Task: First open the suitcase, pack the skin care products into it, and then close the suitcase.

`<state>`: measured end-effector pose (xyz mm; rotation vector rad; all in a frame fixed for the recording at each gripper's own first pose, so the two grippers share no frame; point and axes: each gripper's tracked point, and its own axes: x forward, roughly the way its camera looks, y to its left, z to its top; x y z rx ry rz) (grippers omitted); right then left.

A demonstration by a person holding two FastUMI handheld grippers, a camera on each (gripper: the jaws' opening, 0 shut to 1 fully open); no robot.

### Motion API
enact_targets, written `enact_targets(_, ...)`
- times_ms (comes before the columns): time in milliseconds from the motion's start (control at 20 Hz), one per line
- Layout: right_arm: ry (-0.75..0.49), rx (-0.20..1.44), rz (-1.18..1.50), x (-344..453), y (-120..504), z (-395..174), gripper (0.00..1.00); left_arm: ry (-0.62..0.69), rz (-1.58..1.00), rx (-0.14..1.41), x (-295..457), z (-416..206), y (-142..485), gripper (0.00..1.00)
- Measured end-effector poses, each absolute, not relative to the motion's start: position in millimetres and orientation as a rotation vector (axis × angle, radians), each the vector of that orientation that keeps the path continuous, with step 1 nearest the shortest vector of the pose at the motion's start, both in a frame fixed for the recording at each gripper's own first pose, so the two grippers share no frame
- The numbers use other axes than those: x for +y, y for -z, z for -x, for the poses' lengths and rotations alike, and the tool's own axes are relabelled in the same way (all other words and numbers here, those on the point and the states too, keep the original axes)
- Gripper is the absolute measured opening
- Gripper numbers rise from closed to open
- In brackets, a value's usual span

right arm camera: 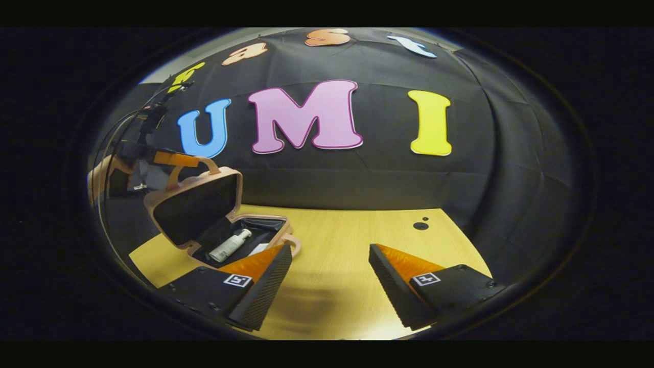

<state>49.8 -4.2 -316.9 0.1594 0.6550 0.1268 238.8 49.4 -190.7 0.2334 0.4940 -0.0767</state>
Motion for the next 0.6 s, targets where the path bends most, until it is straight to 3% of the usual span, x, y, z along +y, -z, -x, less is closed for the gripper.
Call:
enact_targets(50,-0.122,0.659,-0.160,-11,320,-50,0.97,0.089,-0.208,0.492,32,-236,198,0.06)
enact_targets(100,-0.119,0.662,-0.161,-15,322,-49,0.97,0.102,-0.193,0.493,16,-234,207,0.10)
enact_targets(600,-0.113,0.684,-0.129,-57,363,-44,0.97,0.167,-0.106,0.584,-100,-226,357,0.09)
